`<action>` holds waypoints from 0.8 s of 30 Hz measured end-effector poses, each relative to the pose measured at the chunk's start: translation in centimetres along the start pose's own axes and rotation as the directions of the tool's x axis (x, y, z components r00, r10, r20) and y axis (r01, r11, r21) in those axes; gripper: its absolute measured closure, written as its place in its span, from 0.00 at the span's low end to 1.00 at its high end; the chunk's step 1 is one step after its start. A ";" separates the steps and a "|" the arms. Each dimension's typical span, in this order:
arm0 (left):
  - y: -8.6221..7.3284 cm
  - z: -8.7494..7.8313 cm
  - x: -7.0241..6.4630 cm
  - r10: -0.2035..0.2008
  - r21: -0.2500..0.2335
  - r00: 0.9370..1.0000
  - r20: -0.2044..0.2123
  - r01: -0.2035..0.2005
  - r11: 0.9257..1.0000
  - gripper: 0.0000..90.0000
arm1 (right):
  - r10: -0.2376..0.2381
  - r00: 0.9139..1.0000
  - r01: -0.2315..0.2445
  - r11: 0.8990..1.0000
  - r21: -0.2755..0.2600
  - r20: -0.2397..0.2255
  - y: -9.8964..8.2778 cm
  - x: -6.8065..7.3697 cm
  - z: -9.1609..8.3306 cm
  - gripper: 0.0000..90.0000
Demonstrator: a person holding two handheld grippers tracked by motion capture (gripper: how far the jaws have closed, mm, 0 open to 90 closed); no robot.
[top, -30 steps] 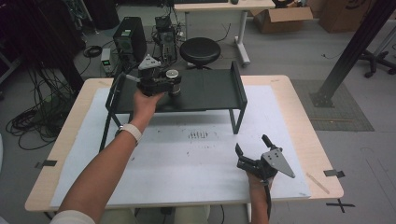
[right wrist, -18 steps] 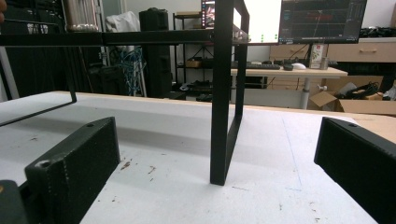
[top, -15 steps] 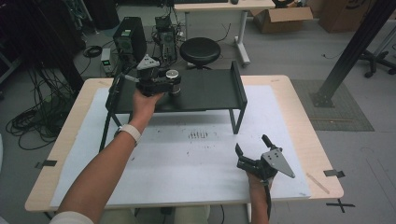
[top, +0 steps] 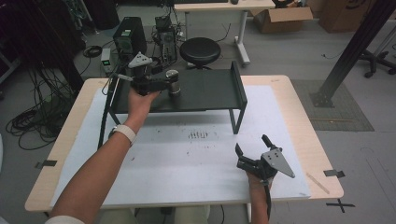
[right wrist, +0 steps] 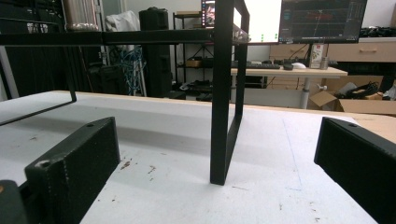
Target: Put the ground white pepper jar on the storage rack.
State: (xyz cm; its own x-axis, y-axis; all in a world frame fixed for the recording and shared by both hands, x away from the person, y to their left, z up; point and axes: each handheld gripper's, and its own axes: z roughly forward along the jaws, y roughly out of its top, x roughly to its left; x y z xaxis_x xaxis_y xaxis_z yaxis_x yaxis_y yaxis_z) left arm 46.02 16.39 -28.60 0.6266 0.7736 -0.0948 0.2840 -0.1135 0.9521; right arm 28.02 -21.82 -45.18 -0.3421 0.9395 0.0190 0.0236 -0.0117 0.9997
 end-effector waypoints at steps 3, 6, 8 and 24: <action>0.1 -0.3 0.0 -0.008 -0.011 1.000 0.000 0.008 1.000 0.21 | -0.001 1.000 0.001 1.000 0.000 0.000 0.0 0.0 0.0 0.00; 0.4 -0.7 0.0 -0.012 -0.031 1.000 0.000 0.012 0.999 0.16 | -0.002 1.000 0.002 1.000 0.000 0.000 0.0 0.0 0.0 0.00; 0.5 -0.9 -0.1 -0.016 -0.045 1.000 -0.003 0.016 0.999 0.14 | -0.003 1.000 0.003 1.000 0.000 0.000 0.0 0.0 0.0 0.00; 0.6 -3.8 0.0 -0.059 -0.134 0.998 -0.023 0.056 0.989 0.00 | -0.001 1.000 0.001 1.000 0.002 0.000 0.0 0.0 0.0 0.00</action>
State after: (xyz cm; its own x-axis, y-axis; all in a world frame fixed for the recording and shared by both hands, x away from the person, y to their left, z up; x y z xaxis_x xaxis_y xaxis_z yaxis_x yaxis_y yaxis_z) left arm 43.45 18.66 -26.90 0.5918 0.7931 -0.1443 0.2185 0.0146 0.9757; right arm 28.04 -21.81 -45.18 -0.3422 0.9395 0.0184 0.0252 -0.0104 0.9996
